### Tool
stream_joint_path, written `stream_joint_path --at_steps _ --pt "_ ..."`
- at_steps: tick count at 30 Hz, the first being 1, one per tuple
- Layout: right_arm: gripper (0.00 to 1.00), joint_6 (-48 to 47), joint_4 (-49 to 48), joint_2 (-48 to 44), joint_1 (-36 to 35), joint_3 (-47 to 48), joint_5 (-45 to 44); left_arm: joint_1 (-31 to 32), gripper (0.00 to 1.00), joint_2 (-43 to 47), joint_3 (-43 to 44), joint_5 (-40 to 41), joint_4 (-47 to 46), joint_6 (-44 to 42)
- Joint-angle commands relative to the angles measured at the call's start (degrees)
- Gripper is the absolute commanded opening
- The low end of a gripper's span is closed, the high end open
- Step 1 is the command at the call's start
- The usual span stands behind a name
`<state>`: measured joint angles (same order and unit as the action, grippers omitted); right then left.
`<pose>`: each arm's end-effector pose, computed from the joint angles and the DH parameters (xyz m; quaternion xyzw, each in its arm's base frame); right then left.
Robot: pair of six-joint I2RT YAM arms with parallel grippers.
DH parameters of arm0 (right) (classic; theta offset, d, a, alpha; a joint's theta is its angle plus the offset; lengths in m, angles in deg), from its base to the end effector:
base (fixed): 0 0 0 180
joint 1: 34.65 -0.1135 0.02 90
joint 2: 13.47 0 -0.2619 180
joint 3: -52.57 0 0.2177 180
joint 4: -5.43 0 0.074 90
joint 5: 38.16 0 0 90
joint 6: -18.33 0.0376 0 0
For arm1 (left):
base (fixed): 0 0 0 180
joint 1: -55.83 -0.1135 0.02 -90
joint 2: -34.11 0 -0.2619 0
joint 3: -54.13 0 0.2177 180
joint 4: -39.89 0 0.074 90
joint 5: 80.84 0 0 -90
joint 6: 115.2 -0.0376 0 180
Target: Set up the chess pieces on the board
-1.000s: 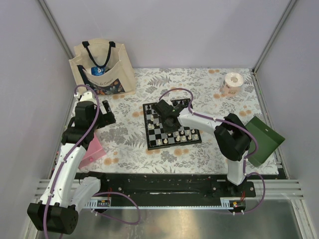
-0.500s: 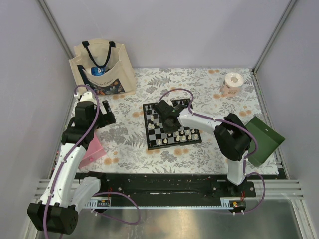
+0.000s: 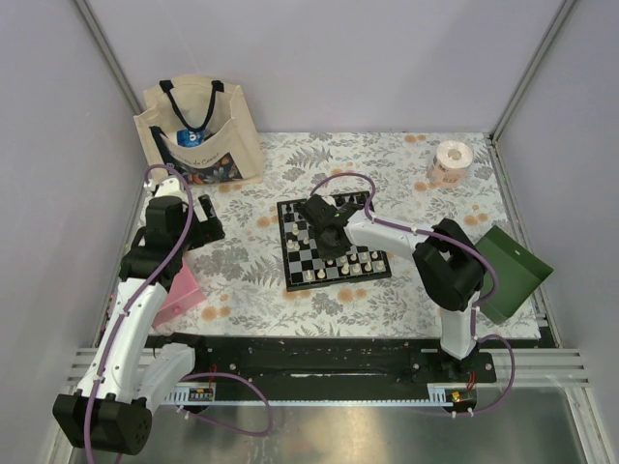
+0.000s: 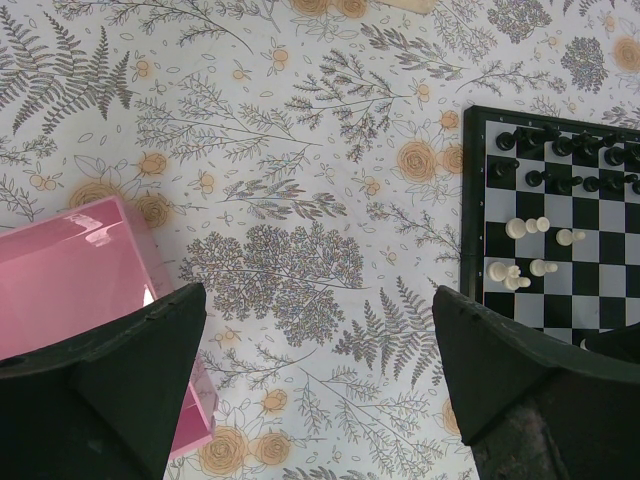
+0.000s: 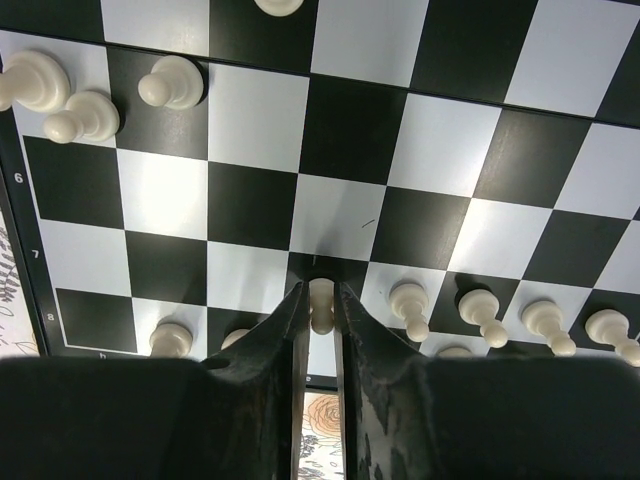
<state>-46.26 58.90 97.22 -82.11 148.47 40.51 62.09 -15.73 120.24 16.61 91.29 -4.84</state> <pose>0.2516 0.2633 0.2000 -0.1686 0.9628 0.0335 0.2086 0.1507 -0.0116 0.3106 -0.1384 0.8753 -0.0497 0.4607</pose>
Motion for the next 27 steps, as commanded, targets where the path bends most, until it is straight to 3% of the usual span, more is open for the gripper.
stream_joint_path --at_steps 1,5,13,27 --pt "0.26 0.6 -0.8 0.0 0.5 -0.1 -0.8 -0.3 0.99 0.7 0.1 -0.8 -2.2 -0.4" --pt "0.35 0.4 -0.8 -0.4 0.4 0.1 -1.0 -0.3 0.99 0.7 0.1 -0.8 -2.2 -0.3" --pt "0.41 -1.5 -0.8 -3.4 0.5 1.7 -1.4 -0.3 0.99 0.8 0.1 -0.8 -2.1 -0.3" --pt "0.43 -3.9 -0.8 2.5 3.1 12.2 0.3 -0.3 0.99 1.0 0.1 -0.7 -2.2 -0.4"
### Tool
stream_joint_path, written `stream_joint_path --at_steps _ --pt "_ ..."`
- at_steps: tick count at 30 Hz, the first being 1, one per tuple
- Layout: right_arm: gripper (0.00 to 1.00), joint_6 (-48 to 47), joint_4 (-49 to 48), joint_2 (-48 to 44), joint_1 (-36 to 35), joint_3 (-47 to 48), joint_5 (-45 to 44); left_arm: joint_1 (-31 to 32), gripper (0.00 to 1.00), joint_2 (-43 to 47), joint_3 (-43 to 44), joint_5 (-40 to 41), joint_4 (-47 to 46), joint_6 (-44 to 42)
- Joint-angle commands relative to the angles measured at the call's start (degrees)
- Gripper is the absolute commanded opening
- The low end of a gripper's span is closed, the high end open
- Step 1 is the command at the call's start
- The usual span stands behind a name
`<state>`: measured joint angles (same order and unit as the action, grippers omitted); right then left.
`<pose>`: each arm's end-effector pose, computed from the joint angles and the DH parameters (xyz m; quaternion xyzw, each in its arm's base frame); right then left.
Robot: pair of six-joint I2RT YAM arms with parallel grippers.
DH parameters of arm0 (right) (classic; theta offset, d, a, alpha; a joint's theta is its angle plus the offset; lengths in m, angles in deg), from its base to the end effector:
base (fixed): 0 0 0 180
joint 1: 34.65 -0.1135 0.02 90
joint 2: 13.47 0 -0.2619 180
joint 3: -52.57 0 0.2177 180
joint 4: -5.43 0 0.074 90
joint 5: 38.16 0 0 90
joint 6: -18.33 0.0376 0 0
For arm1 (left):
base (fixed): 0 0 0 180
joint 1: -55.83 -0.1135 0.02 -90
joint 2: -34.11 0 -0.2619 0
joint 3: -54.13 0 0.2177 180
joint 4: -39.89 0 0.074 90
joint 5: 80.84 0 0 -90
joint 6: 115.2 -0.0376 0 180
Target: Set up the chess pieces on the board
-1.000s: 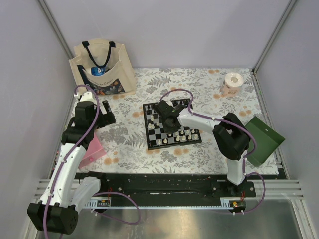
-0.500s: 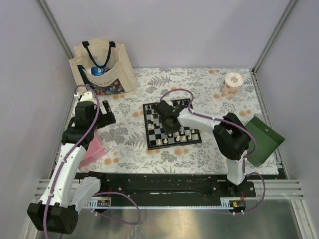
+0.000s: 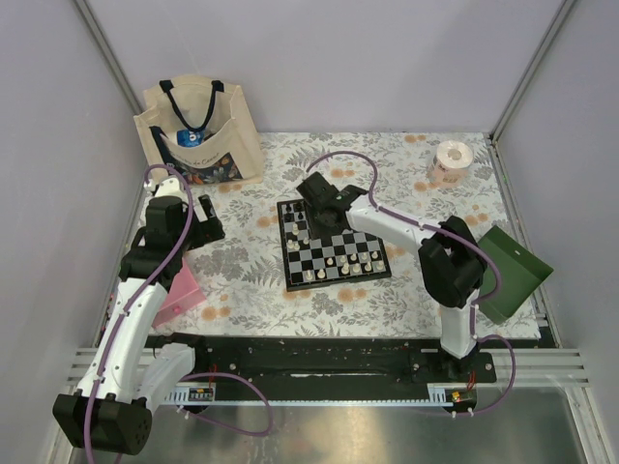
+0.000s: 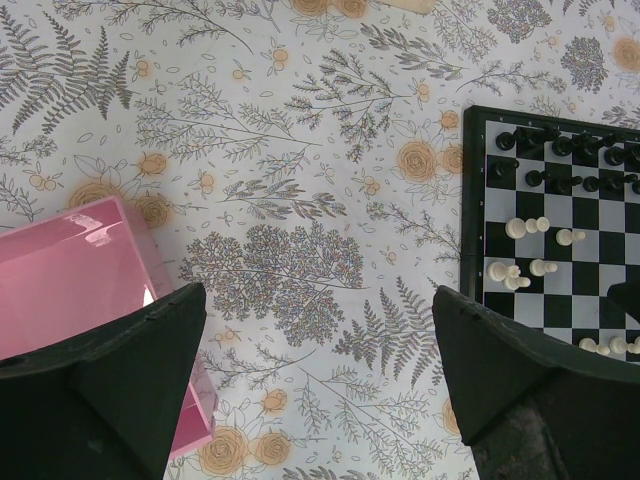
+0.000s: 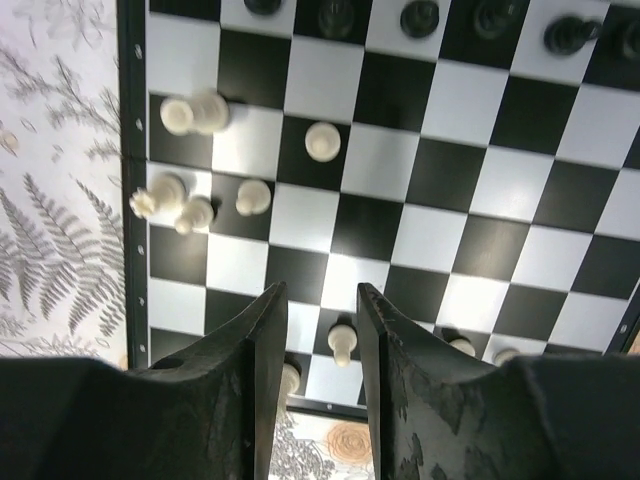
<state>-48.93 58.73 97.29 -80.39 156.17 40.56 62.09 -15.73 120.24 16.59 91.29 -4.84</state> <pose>0.2729 0.2695 0.2348 -0.1673 0.9480 0.0642 0.2632 0.1507 -0.0116 0.3106 -0.1383 0.8753 -0.0499 0.4607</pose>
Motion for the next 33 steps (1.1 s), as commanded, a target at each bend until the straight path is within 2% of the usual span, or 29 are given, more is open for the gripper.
stream_joint_path --at_steps 1,3,7,26,33 --pt "0.43 -1.2 -0.6 3.1 1.5 5.7 0.5 -0.3 0.99 1.0 0.0 -0.7 -2.2 -0.3" --pt "0.49 -2.0 -0.3 4.6 1.8 7.9 0.8 -0.3 0.99 1.0 0.0 -0.7 -2.2 -0.4" --pt "0.49 -2.1 0.8 7.3 2.5 11.5 0.8 -0.3 0.99 1.0 0.1 -0.6 -2.2 -0.5" --pt "0.48 -2.1 0.7 14.3 4.1 16.4 1.7 -0.3 0.99 1.0 0.0 -0.7 -2.2 -0.3" --pt "0.44 -2.2 0.6 15.0 4.2 16.7 2.1 -0.3 0.99 0.9 0.0 -0.5 -2.2 -0.5"
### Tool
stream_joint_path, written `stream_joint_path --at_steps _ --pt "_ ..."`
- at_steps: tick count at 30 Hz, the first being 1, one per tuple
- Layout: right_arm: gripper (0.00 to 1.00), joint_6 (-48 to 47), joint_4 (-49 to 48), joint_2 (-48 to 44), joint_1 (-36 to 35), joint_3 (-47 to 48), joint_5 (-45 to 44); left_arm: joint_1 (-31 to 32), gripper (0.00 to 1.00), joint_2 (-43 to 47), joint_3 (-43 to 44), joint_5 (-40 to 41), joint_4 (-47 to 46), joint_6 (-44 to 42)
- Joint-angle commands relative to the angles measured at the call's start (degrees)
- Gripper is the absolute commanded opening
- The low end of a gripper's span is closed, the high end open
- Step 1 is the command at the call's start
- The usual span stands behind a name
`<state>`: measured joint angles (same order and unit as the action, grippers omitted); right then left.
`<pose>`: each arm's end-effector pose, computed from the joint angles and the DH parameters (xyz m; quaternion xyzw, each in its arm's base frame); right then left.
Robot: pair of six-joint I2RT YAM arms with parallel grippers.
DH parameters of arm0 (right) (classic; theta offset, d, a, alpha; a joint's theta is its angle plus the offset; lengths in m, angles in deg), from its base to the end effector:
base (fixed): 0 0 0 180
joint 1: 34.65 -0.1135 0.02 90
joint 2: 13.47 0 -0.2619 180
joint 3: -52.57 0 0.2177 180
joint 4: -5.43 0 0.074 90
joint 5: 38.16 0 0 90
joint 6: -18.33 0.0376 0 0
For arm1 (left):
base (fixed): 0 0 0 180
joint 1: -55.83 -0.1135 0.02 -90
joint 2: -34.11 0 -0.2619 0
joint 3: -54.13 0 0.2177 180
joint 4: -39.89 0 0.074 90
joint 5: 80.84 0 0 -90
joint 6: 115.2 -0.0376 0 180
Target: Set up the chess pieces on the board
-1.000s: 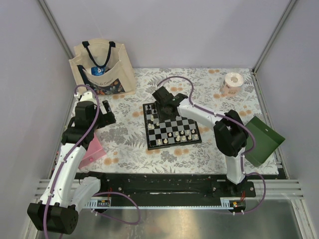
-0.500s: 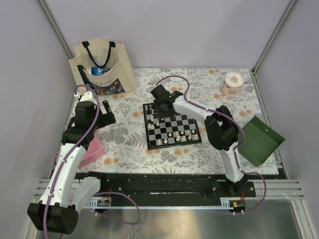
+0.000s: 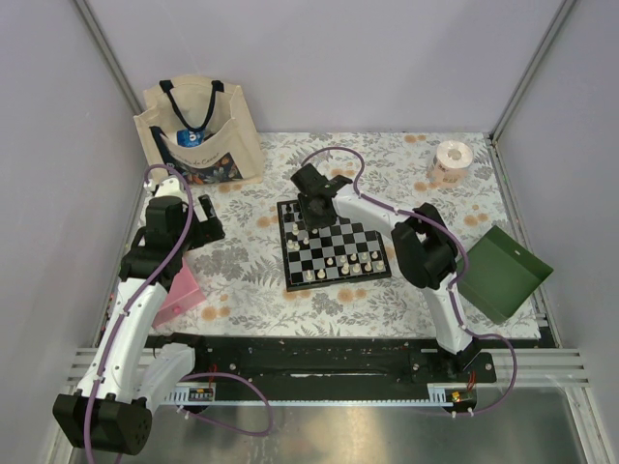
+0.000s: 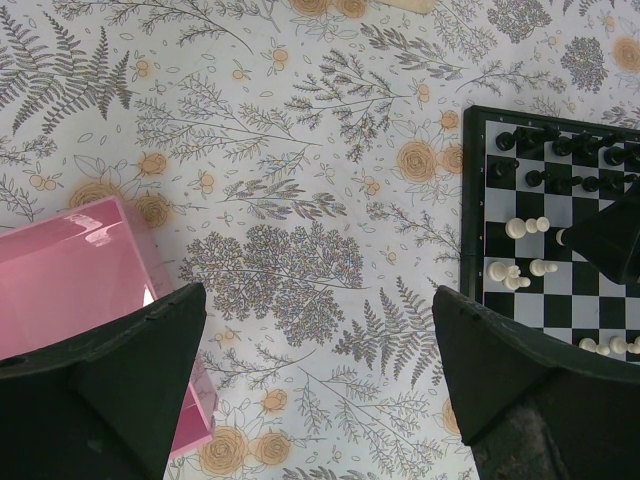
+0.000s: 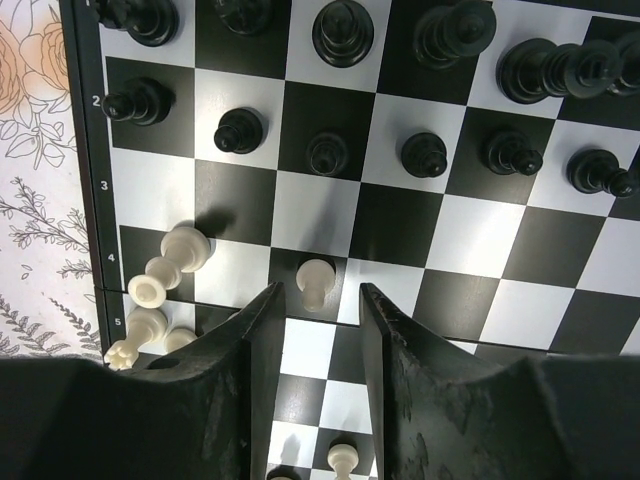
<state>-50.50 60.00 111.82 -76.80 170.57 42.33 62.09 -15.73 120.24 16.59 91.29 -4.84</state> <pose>0.3301 0.2904 0.2017 -0.1562 0.9542 0.0587 0.2484 0.1507 -0.0116 0.3106 -0.1383 0.8753 -0.0499 0.4607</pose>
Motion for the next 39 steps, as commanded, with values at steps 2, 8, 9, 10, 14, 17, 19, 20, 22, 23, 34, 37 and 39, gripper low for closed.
stream_joint_path --at_steps 2,8,9,10,14,17,19,20,22,23,34,37,39 --pt "0.43 -0.6 -0.8 0.7 0.8 2.3 0.4 -0.3 0.99 0.9 0.0 -0.5 -2.2 -0.4" --pt "0.4 -0.4 -1.2 0.5 0.8 1.9 0.3 -0.3 0.99 0.9 0.0 -0.5 -2.1 -0.4" --pt "0.39 -0.5 -1.1 0.6 0.8 2.0 0.5 -0.3 0.99 0.9 0.0 -0.5 -2.3 -0.4" --pt "0.39 -0.6 -1.2 0.6 0.7 2.1 0.6 -0.3 0.99 0.9 0.1 -0.5 -2.3 -0.4" --pt "0.38 -0.7 -1.4 1.1 0.8 2.3 0.8 -0.3 0.99 0.8 0.2 -0.6 -2.2 -0.4" --pt "0.37 -0.8 -1.4 1.4 0.8 2.5 0.9 -0.3 0.99 0.8 0.1 -0.6 -2.2 -0.4" --pt "0.36 -0.8 -1.4 1.4 0.8 2.5 1.2 -0.3 0.99 0.9 0.1 -0.6 -2.2 -0.4" --pt "0.36 -0.9 -1.5 1.5 0.8 2.5 1.2 -0.3 0.99 0.8 0.1 -0.6 -2.3 -0.3" --pt "0.35 -1.0 -1.5 1.9 0.8 2.8 1.4 -0.3 0.99 0.8 0.1 -0.7 -2.2 -0.3" --pt "0.35 -1.0 -1.5 2.0 0.8 2.8 1.5 -0.3 0.99 0.8 0.1 -0.7 -2.2 -0.3" --pt "0.33 -1.2 -1.8 2.1 0.8 2.9 2.0 -0.3 0.99 0.8 0.0 -0.6 -2.2 -0.4" --pt "0.27 -1.0 -1.8 1.6 0.8 2.7 2.0 -0.3 0.99 0.8 0.1 -0.6 -2.2 -0.4" --pt "0.27 -1.0 -1.7 0.9 0.8 2.2 1.4 -0.3 0.99 0.8 0.1 -0.5 -2.1 -0.4"
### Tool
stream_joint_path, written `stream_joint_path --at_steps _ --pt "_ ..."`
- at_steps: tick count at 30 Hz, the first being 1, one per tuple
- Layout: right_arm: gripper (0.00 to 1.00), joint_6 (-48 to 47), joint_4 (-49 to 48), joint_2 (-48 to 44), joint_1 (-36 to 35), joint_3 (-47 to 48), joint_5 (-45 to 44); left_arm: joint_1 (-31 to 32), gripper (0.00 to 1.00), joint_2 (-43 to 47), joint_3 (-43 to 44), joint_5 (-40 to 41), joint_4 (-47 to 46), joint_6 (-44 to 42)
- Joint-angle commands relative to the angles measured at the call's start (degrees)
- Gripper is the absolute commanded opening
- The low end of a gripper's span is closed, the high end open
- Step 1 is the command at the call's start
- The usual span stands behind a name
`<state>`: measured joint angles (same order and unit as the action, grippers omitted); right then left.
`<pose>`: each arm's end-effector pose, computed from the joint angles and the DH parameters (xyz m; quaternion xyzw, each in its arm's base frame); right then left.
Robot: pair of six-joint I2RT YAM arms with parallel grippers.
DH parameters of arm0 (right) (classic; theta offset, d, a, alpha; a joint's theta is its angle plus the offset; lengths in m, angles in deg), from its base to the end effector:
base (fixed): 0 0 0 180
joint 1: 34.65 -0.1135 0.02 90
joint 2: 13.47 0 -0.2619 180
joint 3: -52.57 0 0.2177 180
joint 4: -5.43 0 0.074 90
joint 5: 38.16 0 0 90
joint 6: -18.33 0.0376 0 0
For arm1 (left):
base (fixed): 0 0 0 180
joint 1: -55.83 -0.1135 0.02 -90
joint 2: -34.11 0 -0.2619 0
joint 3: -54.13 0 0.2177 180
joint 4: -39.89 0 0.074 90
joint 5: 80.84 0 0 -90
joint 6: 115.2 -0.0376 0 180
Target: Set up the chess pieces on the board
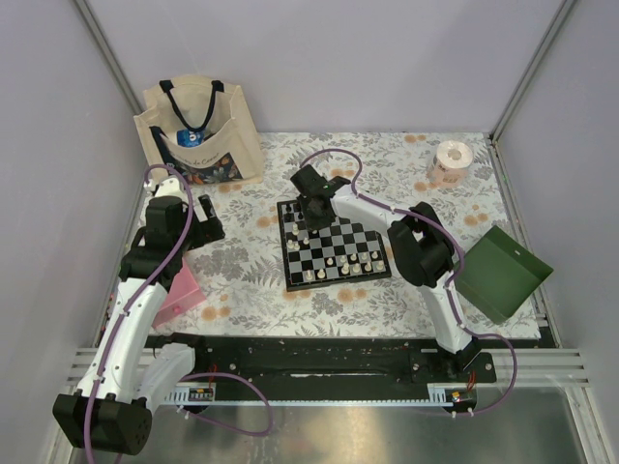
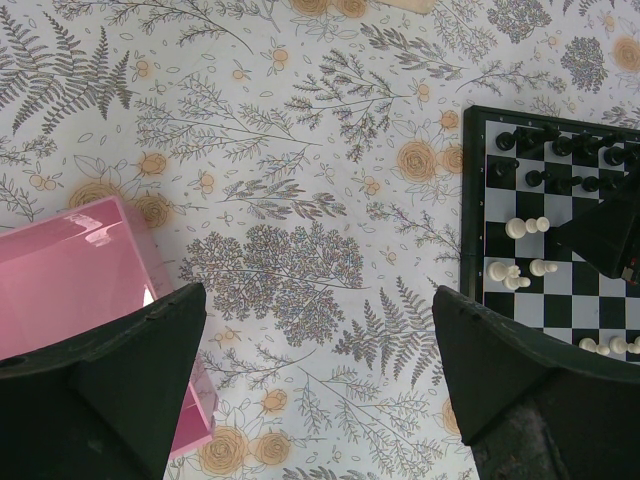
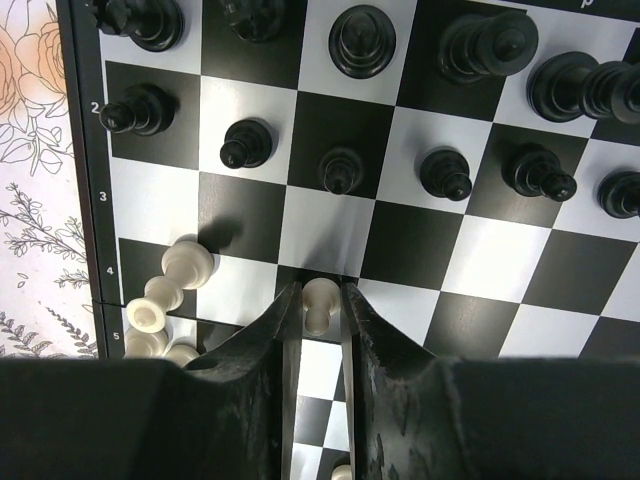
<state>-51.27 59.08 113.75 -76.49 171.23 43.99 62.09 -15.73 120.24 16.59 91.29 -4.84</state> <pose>0.3354 0.2934 0.1912 -0.1640 0.9546 0.0669 0.2394 0.1507 -0.0116 0.3106 -0.1383 0.8753 -0.0499 0.4607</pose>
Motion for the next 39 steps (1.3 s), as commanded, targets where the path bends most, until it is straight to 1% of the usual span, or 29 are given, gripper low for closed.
stream_joint_path --at_steps 1,4,8,13,26,33,39 --pt "0.27 -0.2 -0.7 -1.3 0.4 1.2 -0.6 -0.3 0.99 0.8 0.0 -0.5 -2.2 -0.4" --pt "0.26 -0.4 -0.8 -2.3 0.4 0.6 -1.0 -0.3 0.99 0.8 0.0 -0.6 -2.2 -0.3" --pt "0.15 -0.3 -0.9 -3.9 0.5 -0.1 -1.0 -0.3 0.99 0.8 0.0 -0.7 -2.2 -0.3" --pt "0.15 -0.1 -1.4 -6.6 0.5 -2.1 -0.7 -0.4 0.99 0.8 0.0 -0.7 -2.3 -0.4" --pt "0.15 2.1 -3.5 -15.2 -0.1 -13.1 2.8 -0.3 0.99 0.7 0.1 -0.7 -2.2 -0.3" --pt "0.14 2.3 -3.5 -17.9 -2.4 -16.9 2.8 -0.3 0.99 0.7 0.1 -0.7 -2.3 -0.4" --pt "0.14 2.4 -3.3 -18.0 -5.3 -18.4 3.1 -0.4 0.99 0.6 0.1 -0.7 -2.1 -0.3"
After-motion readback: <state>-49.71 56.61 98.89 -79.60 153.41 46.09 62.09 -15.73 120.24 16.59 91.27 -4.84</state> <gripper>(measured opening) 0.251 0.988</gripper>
